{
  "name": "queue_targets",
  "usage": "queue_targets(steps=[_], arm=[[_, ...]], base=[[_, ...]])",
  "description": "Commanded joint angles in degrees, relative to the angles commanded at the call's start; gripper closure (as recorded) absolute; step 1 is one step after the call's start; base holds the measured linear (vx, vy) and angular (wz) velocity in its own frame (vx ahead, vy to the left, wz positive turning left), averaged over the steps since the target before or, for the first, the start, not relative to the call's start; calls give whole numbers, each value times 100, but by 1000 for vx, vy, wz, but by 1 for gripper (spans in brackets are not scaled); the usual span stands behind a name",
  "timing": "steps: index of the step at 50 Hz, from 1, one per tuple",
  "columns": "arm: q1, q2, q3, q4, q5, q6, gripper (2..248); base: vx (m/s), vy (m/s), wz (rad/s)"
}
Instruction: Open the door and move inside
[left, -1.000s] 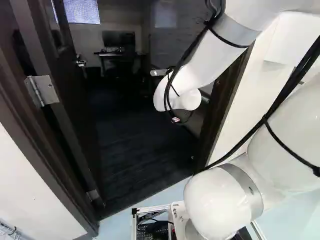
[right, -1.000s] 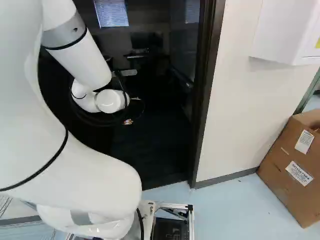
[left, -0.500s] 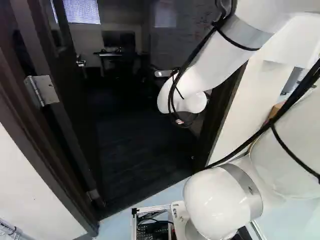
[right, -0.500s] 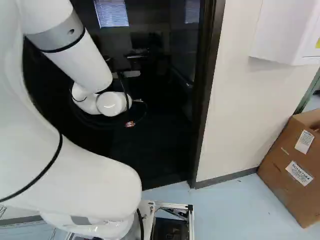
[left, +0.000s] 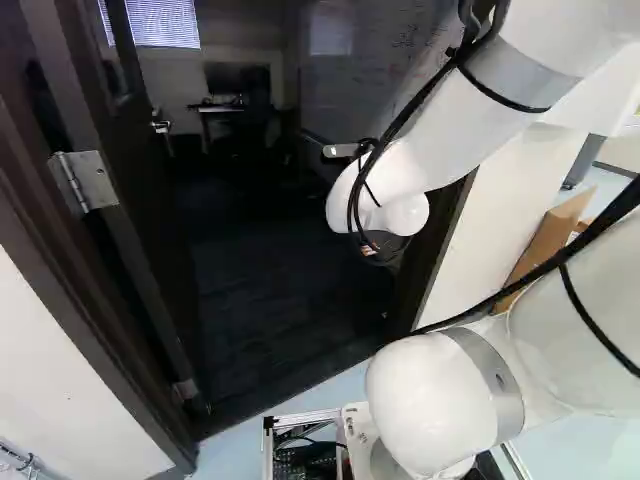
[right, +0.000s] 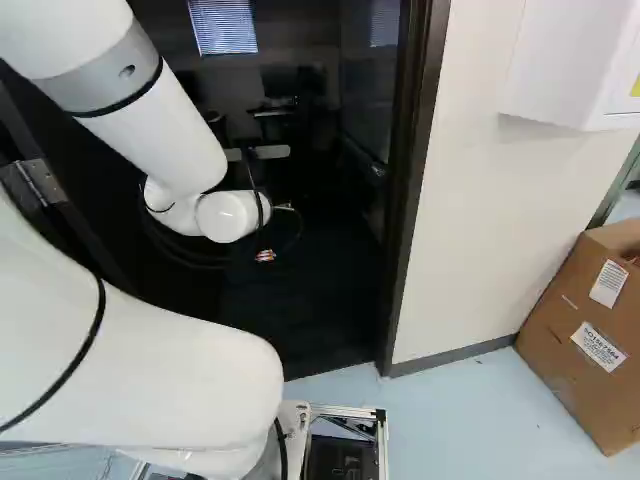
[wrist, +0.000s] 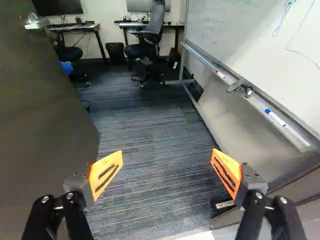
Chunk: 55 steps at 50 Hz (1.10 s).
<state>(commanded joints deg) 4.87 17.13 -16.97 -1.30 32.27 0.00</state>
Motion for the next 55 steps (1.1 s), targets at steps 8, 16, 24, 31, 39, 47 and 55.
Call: queue_targets(steps=[8, 16, 24, 31, 39, 47, 55], arm=[[-7, 5, 4, 0, 0, 0, 3], [-7, 5, 4, 0, 0, 0, 3], [-7, 5, 4, 0, 0, 0, 3], [-7, 5, 4, 0, 0, 0, 3], [-7, 5, 4, 0, 0, 0, 3], [-7, 5, 4, 0, 0, 0, 3], [-7, 5, 4, 0, 0, 0, 3]], base=[[0, 0, 0], [0, 0, 0], [0, 0, 0], [0, 0, 0], [1, 19, 100], [31, 15, 46], [51, 4, -1]])
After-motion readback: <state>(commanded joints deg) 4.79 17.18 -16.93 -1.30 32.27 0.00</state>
